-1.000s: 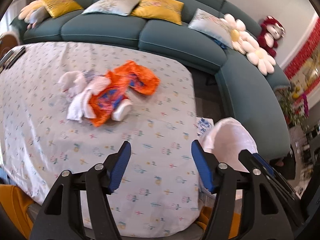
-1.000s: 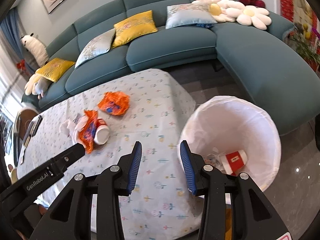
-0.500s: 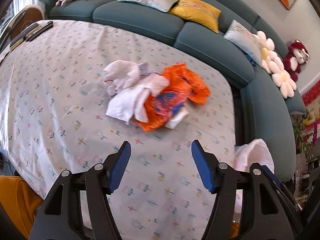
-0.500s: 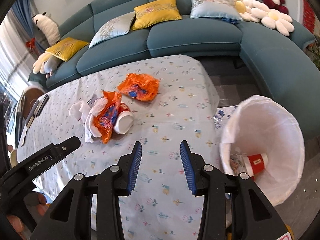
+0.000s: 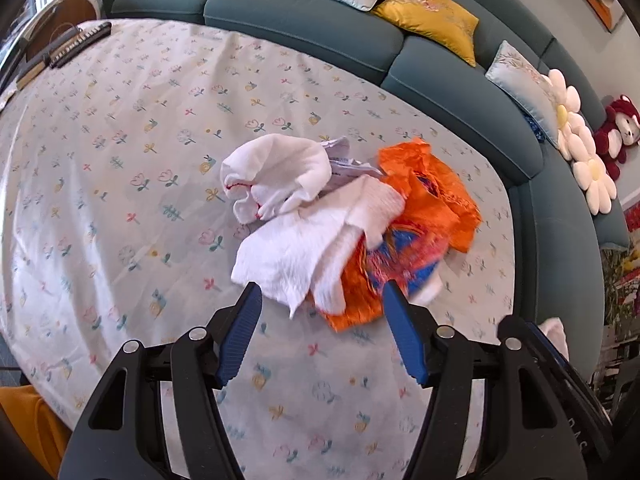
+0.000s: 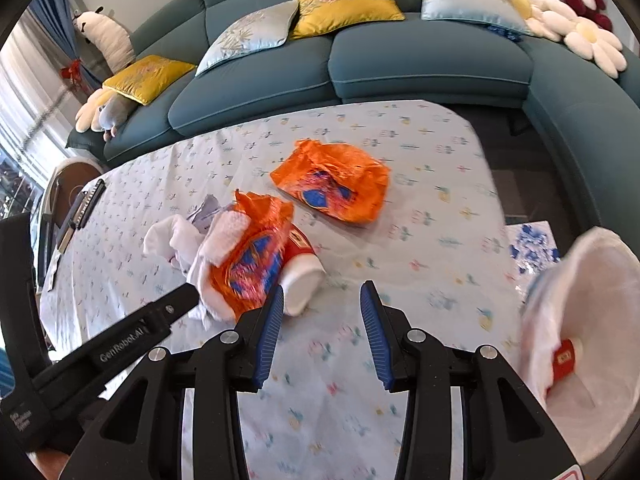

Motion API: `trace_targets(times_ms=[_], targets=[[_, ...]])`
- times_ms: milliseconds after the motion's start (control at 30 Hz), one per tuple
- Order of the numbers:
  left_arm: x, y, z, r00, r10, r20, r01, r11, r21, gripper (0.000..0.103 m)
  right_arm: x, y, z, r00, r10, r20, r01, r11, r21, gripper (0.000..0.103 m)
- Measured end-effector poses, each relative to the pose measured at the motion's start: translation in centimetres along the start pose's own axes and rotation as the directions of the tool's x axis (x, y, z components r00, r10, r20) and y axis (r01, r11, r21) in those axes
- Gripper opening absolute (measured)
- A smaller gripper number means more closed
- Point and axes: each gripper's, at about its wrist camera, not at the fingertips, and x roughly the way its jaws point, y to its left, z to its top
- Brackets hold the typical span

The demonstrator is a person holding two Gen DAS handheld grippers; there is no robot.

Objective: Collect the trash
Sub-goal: 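Grasp the white paper towel with the left tool while the right tool grasps an orange bag, then carry both items over the bin and open the left tool to drop the towel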

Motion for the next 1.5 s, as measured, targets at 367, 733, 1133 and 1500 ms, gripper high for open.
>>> trace_targets(times_ms=[367, 733, 1133, 1500], targets=[[4.1, 0.5, 1.7, 0.999, -0.001, -0.055, 0.001, 1.000, 0.010, 0.037, 5.4, 2.0, 3.1, 0.999, 0.020, -0.035, -0.020, 1.000, -0.010, 0.039], [3.2, 0.7, 0.9, 0.999, -0.007, -0.046, 0.008, 1.000, 0.029, 0.012, 6.1, 3.3, 2.3, 0.996, 0.065, -0.059, -0.067, 0.997, -0.025, 0.012], [-2.3, -2.1, -1.7, 0.999, -0.039, 0.010, 0.038, 0.996, 0.081, 0.008, -2.3, -0.5, 0.8, 0.996, 0.062, 0.057, -0.065, 0.997, 0.050, 0.011], [-7.2, -9.8, -6.3, 0.994, -0.106, 0.040, 0.094, 0.969, 0.230, 0.008, -10.6, -7.3, -1.5, 0.986, -0.019, 0.167, -0.003, 0.992, 0.128, 0.011]])
